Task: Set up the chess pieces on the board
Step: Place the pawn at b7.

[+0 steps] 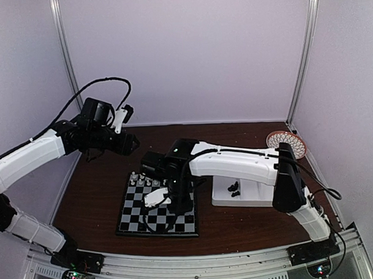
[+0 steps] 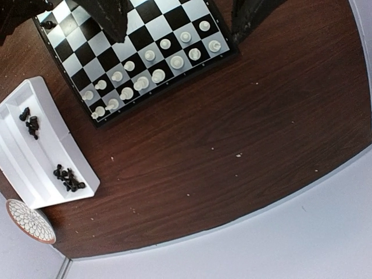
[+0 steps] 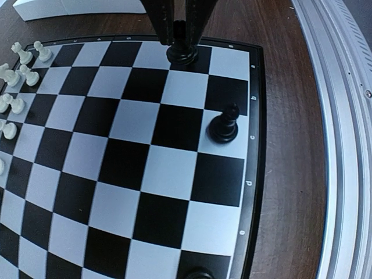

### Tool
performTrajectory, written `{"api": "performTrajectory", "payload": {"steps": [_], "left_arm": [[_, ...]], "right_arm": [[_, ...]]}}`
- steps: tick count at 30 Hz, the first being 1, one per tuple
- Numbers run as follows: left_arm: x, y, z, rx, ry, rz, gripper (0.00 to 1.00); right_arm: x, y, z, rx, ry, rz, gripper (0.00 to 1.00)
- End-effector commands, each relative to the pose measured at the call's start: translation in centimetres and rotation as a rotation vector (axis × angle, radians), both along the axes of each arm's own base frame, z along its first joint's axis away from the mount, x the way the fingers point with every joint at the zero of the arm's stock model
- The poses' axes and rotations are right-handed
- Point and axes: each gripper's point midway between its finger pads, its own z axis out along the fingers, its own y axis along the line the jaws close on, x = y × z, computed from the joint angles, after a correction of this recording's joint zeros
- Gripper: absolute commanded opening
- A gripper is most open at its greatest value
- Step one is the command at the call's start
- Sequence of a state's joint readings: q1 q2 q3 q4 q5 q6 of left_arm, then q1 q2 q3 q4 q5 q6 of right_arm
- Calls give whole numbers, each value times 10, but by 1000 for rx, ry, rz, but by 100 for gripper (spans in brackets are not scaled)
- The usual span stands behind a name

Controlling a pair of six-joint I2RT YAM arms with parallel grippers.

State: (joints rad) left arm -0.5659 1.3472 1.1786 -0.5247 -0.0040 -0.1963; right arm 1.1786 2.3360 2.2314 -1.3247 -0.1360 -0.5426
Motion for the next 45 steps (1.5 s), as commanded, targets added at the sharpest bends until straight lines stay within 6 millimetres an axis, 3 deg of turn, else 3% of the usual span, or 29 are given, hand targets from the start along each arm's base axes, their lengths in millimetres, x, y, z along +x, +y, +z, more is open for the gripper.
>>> {"api": "performTrajectory", "payload": {"steps": [1, 21, 37, 45], "left_arm": [[5, 8, 27, -59, -61, 40, 61], [4, 10, 33, -65, -71, 38, 61], [1, 5, 32, -83, -57, 17, 61], [1, 4, 31, -86, -51, 9, 61]], "right_arm": [[-4, 0, -7, -33, -6, 17, 5], [-12, 1, -39, -85, 49, 9, 6], [3, -4, -49, -124, -22, -11, 6], [2, -2, -47, -114, -16, -17, 12]]}}
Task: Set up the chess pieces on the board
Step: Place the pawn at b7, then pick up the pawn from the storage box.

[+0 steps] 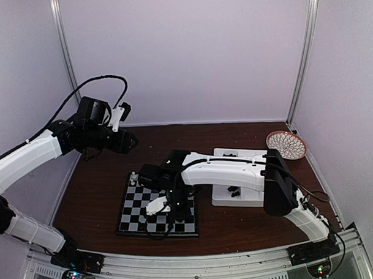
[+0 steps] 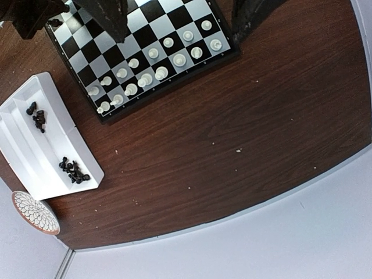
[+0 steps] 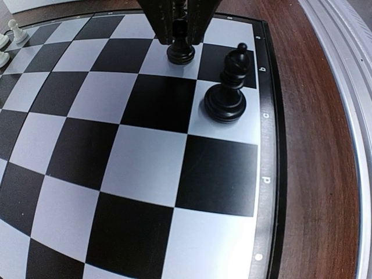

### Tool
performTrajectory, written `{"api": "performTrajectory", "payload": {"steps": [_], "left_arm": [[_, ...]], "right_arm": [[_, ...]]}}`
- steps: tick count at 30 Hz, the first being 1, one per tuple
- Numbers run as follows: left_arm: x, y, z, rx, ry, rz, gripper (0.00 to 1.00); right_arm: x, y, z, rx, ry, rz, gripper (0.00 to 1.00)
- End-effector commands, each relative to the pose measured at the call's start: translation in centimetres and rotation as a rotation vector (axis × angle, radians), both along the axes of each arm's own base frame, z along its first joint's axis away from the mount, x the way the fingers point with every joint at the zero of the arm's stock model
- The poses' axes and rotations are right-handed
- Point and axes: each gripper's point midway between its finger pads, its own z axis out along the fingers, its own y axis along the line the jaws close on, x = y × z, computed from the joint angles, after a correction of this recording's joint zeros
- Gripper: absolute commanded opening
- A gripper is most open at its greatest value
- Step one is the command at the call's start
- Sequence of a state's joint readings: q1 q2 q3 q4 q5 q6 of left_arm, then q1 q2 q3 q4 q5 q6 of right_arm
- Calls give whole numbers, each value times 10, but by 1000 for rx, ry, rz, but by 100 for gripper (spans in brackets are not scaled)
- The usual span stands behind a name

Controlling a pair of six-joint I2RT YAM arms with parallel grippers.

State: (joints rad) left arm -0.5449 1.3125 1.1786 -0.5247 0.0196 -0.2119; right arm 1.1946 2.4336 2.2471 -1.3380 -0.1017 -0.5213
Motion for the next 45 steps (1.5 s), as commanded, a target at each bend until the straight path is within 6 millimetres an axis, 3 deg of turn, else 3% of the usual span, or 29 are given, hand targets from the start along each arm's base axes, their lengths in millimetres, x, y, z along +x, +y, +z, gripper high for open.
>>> {"api": "performTrajectory", "payload": {"steps": [1, 6, 17, 22, 27, 30, 34, 39, 45], "left_arm": [[2, -2, 17, -45, -36, -3, 61], [2, -3, 16, -45, -32, -4, 61], [3, -4, 13, -42, -26, -6, 61], [4, -2, 12, -35, -29, 2, 61], [4, -4, 12, -37, -25, -7, 61], [4, -5, 11, -40, -21, -12, 61], [3, -7, 10, -43, -15, -20, 61], [4, -9, 7, -47, -3, -27, 61], [4, -10, 6, -47, -1, -28, 61]], "right_arm": [[6, 1, -5, -11, -23, -8, 12], [5, 4, 8, 20, -29, -7, 18], [11, 10, 70, 138, -88, -16, 25], [35, -23, 96, 173, -133, -65, 24], [78, -81, 109, 180, -180, -191, 21], [107, -124, 106, 148, -180, -294, 19], [125, -168, 79, 88, -143, -396, 17], [130, -194, 41, 21, -91, -459, 16], [136, -201, 15, 1, -36, -508, 18]]}}
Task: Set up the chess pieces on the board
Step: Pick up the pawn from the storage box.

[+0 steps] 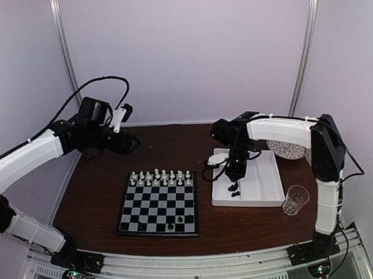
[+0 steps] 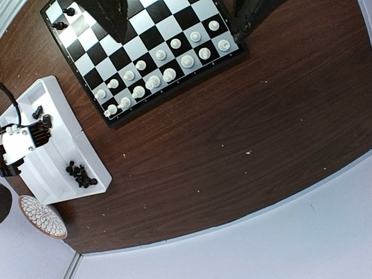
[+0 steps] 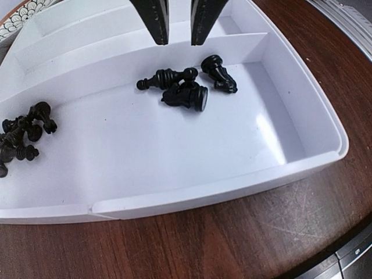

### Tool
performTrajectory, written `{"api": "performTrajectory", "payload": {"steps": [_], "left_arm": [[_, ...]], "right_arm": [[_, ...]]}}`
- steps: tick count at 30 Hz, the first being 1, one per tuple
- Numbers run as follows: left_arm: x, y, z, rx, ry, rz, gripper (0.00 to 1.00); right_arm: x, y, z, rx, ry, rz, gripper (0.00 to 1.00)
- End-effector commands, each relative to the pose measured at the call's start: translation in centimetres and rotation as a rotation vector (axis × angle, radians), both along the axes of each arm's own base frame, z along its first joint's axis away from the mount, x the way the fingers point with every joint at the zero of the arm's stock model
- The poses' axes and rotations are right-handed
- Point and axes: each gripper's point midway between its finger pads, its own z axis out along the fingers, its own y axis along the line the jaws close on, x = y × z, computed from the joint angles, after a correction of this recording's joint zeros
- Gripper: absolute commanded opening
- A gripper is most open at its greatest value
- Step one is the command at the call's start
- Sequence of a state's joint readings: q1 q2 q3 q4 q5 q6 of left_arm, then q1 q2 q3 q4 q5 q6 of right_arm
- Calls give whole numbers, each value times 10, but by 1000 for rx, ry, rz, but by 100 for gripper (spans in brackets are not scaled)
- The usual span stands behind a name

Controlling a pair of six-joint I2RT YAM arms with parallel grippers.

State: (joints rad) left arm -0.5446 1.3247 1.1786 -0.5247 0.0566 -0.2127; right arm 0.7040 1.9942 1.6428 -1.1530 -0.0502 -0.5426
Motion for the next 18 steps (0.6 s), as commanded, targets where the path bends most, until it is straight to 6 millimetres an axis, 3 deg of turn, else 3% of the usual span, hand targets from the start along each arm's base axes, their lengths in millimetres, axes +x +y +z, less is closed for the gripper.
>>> {"api": "performTrajectory", "payload": {"steps": [1, 11, 18], "left_arm": [[6, -4, 11, -34, -22, 0, 61], [5, -5, 11, -36, -23, -7, 61], [5, -6, 9, -35, -17, -10, 61]], "right_arm": [[9, 1, -17, 27, 27, -42, 18], [1, 0, -40, 9, 110, -52, 21], [-1, 1, -44, 9, 126, -58, 19]]}}
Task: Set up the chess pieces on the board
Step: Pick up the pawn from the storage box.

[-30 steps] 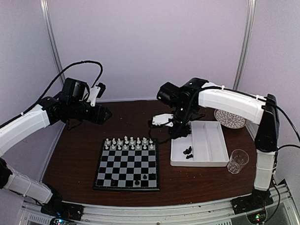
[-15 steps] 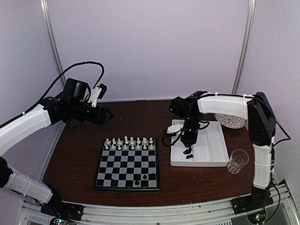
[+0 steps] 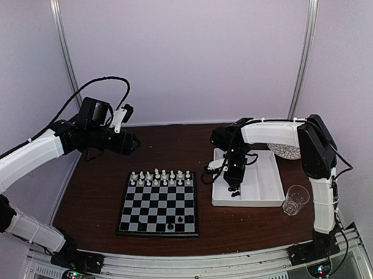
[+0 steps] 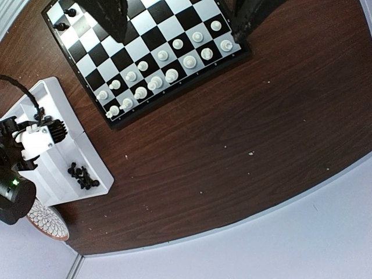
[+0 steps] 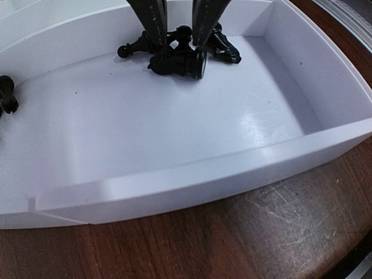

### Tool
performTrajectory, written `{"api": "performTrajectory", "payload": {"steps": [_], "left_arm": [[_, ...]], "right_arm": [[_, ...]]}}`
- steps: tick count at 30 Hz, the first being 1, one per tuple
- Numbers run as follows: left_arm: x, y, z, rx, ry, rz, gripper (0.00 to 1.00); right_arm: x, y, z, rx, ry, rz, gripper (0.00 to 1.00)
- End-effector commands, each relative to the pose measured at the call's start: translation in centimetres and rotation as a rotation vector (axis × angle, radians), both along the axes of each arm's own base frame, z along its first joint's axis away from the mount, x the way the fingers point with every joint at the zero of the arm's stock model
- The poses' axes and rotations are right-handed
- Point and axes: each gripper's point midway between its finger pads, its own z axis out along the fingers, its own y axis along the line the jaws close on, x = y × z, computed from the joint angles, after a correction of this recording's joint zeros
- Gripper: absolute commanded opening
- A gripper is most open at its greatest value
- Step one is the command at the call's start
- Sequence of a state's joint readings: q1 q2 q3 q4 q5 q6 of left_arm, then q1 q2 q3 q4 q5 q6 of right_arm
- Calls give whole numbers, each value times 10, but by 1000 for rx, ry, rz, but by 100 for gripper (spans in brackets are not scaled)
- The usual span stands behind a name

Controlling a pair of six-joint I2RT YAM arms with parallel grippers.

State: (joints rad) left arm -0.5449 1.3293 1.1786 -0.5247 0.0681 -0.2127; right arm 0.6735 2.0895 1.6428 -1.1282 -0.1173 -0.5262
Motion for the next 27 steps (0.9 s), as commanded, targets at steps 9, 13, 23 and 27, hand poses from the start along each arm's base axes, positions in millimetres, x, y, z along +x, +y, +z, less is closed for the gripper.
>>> {"api": "performTrajectory", "payload": {"steps": [9, 13, 23, 27], "left_arm": [[6, -5, 10, -31, -20, -4, 61], [6, -5, 9, -33, -18, -5, 61], [6, -5, 8, -32, -15, -5, 61], [6, -5, 8, -34, -14, -5, 61]], "right_arm": [[-6, 0, 6, 24, 22, -25, 23], [-7, -5, -1, -2, 25, -30, 23], [-11, -14, -7, -21, 47, -46, 19], [-10, -11, -2, -3, 42, -48, 12]]}}
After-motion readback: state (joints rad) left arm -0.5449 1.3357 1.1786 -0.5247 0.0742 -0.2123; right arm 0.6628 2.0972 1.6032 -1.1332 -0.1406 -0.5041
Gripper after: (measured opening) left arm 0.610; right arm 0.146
